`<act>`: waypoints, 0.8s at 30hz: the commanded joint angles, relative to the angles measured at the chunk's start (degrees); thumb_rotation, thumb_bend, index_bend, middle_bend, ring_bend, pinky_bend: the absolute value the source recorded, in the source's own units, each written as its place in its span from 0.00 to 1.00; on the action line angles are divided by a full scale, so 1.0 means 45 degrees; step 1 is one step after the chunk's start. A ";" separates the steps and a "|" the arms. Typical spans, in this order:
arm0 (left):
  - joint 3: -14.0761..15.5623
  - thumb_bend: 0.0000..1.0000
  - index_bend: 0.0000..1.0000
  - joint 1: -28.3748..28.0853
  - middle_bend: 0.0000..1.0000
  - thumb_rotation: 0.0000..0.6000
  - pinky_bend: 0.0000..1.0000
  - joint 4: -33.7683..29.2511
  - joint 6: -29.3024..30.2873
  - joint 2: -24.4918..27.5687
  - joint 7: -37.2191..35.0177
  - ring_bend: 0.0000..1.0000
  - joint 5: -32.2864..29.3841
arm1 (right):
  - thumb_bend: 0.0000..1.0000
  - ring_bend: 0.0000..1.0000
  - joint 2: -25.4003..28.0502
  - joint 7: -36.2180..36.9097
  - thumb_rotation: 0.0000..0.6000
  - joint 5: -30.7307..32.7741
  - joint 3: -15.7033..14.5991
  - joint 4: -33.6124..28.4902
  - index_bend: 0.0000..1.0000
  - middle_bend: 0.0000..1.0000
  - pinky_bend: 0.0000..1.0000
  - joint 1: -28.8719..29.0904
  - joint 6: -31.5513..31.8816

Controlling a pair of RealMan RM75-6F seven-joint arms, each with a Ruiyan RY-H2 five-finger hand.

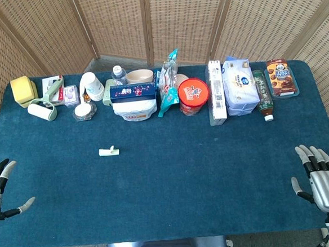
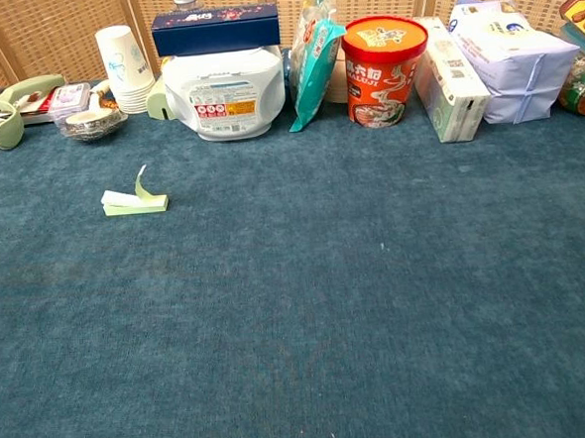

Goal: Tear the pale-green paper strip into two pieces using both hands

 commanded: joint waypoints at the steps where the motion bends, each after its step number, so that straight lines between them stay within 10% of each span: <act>1: -0.0007 0.12 0.09 -0.0015 0.07 0.64 0.06 0.0001 -0.0028 -0.0012 0.0022 0.04 0.0011 | 0.48 0.01 -0.0002 -0.0020 0.85 0.0014 -0.0024 0.0014 0.01 0.10 0.08 -0.0009 -0.0036; 24: -0.0148 0.12 0.09 -0.0068 0.07 0.64 0.06 -0.0008 0.0010 0.0214 -0.0143 0.07 0.0150 | 0.48 0.01 0.0050 0.0116 0.85 -0.0018 -0.0050 0.0006 0.01 0.10 0.08 -0.0166 0.0158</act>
